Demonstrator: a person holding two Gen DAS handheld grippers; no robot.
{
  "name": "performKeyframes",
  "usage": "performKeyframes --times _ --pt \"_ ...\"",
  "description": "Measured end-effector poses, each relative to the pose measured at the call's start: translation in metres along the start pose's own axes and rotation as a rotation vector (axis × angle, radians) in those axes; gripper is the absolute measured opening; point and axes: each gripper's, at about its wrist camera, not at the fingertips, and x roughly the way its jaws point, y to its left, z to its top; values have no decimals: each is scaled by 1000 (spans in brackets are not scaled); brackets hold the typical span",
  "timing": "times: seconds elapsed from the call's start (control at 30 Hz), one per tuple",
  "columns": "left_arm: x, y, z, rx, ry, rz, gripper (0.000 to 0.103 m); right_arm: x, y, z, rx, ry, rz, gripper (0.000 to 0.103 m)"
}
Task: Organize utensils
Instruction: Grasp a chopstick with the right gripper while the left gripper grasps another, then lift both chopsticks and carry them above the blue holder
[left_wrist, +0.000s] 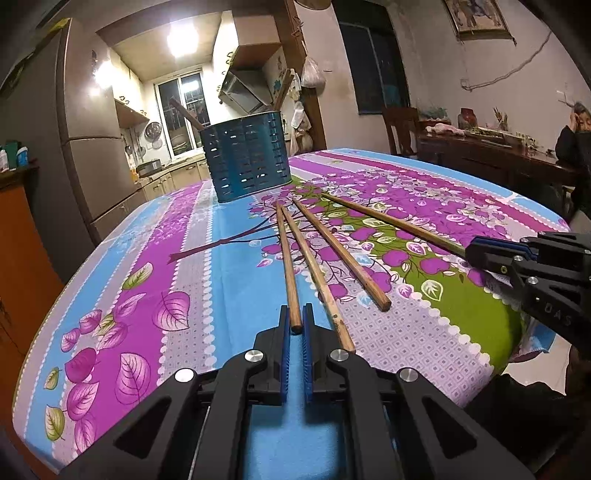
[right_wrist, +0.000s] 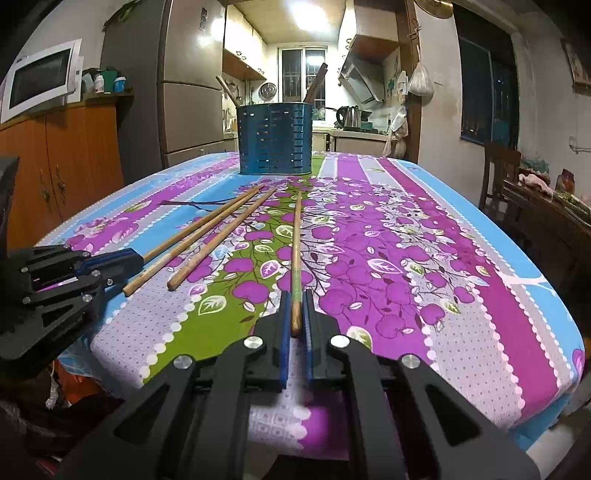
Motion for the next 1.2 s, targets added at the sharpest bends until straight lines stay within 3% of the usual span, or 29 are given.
performKeyframes --times 0.47,0.87,1.2 --pt "-65 36 57 -100 -213 55 7 -48 -19 67 -46 -200 -26 5" --pt "-111 68 121 -144 -352 26 7 -50 -43 108 -4 -94 67 5" --pt "-114 63 150 -103 -410 10 7 -65 -59 140 24 -181 91 5"
